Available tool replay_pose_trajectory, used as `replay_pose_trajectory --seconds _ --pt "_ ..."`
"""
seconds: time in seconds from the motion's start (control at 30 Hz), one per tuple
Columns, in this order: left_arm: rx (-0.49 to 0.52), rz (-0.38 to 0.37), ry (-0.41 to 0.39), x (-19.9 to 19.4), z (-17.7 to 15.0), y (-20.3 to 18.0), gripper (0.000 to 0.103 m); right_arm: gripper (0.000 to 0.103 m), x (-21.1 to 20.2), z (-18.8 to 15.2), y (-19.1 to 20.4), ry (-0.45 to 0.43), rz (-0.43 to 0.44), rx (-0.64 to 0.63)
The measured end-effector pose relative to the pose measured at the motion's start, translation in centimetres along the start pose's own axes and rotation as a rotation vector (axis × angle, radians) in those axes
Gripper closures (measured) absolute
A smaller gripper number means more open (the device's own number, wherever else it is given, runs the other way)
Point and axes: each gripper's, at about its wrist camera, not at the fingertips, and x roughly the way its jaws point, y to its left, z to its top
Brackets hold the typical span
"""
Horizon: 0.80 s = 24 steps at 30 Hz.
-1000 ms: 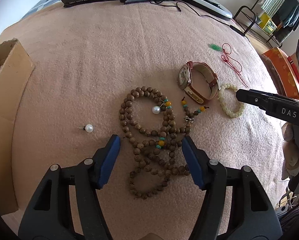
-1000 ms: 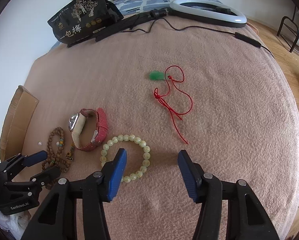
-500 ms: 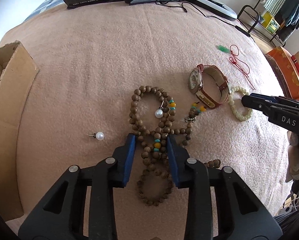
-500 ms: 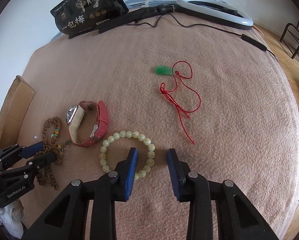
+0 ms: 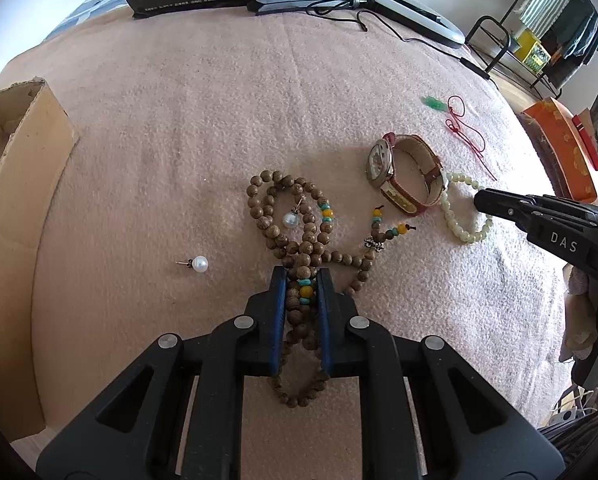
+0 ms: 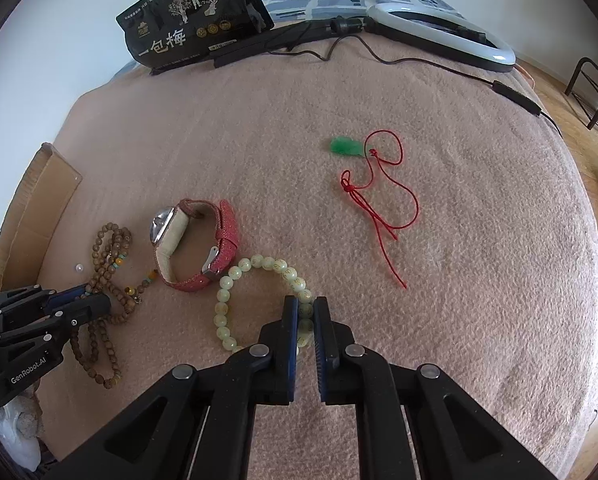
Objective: Organize jewelry
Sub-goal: 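Grasp the brown wooden bead strand with the left gripper while the right grasps the green bracelet, then carry the wooden beads and green bracelet over the box and release them inside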
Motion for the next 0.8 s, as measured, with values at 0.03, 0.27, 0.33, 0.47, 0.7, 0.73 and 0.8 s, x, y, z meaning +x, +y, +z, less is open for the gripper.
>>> replay_pose_trajectory --seconds 0.03,0.27,0.33,0.47,0.7,0.73,0.8 --pt "-0.002 -0.008 -0.003 -0.3 -0.1 0.0 0.090 0.098 -0.2 0.0 0.0 -0.006 0.003 0.001" --pt "-0.002 -0.046 -0.036 -2.5 -0.7 -0.3 0.091 0.098 -2.0 -0.2 1.0 -0.052 0.012 -0.009" --pt "-0.001 -0.052 -0.050 -3.3 -0.8 -0.4 0.091 0.098 -2.5 -0.2 1.3 -0.065 0.015 -0.013" --pt "-0.011 -0.075 -0.083 -4.9 -0.9 -0.3 0.092 0.098 -3.6 -0.1 1.9 -0.091 0.021 -0.018" --pt "-0.022 -0.111 -0.145 -7.3 -0.7 0.0 0.093 0.098 -5.2 -0.1 2.8 -0.130 0.037 -0.015" --pt "-0.026 -0.117 -0.151 -7.6 -0.7 0.0 0.093 0.098 -5.4 -0.2 2.9 -0.134 0.041 -0.013" --pt "-0.037 -0.127 -0.163 -8.2 -0.5 0.3 0.093 0.098 -5.9 -0.3 3.1 -0.143 0.048 -0.012"
